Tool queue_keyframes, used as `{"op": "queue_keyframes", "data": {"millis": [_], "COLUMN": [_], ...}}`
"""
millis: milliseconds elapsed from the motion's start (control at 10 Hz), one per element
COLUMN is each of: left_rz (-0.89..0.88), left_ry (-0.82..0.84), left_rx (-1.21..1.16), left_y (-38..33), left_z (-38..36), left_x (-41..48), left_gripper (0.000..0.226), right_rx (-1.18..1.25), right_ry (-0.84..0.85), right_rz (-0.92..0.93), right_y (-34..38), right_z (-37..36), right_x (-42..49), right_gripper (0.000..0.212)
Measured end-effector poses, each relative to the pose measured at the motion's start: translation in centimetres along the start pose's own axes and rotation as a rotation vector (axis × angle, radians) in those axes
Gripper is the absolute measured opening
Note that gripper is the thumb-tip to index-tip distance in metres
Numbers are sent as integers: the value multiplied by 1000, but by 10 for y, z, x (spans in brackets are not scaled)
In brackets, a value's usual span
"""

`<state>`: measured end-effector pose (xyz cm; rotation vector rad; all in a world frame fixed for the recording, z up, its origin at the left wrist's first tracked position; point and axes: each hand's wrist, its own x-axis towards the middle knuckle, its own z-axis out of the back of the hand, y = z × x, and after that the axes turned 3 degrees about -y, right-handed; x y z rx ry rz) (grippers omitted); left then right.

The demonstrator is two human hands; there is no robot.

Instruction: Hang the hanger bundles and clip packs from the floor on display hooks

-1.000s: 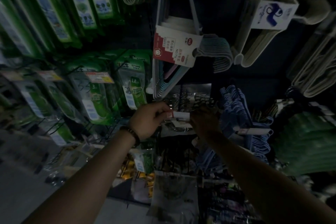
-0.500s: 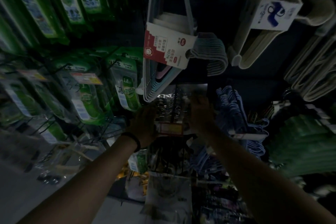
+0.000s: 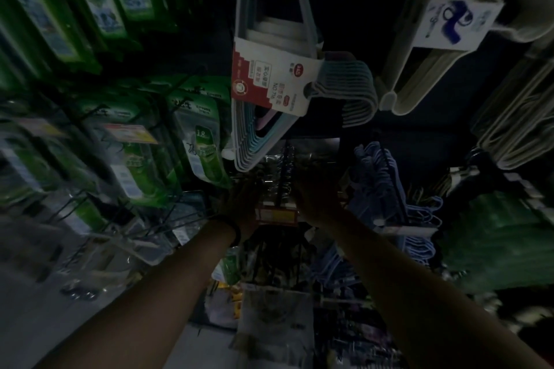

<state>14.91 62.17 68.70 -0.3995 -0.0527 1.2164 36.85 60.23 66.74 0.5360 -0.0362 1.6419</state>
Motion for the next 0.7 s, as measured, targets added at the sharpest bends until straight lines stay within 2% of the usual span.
{"op": "queue_keyframes", "data": {"millis": [100,200,300,400,500,600,700], "left_rz": [-10,-51,-89,-28,-24,-31,-23], "left_ry": [-10,-206,-363,-489,-612,-476,-251], "left_rx": [86,26,-69,-6,-37,-213,-386], "left_y": [-2,-12,-7,-8,-4,3,10], "left_z": [-1,-6,-24,-31,-32,-40,-50], "left_x": [-4,-21,-36,-59,-101,-152,-204], "left_gripper": [83,90,93,59,26,15,6], "right_rx": [60,94,197,280,363,412,400], "right_ry": [-151,-236,-252,-75,114,207,270], "right_rz": [-128,-156,-144,-201,-242,-279,-274], "right_y": [0,14,27,33,36,45,58], "right_z": [3,16,13,4,9,15,22], "right_x": [-12,-49,-101,-146,-173,-205,-245], "right_gripper": [57,56,43,37,52,38,14]}}
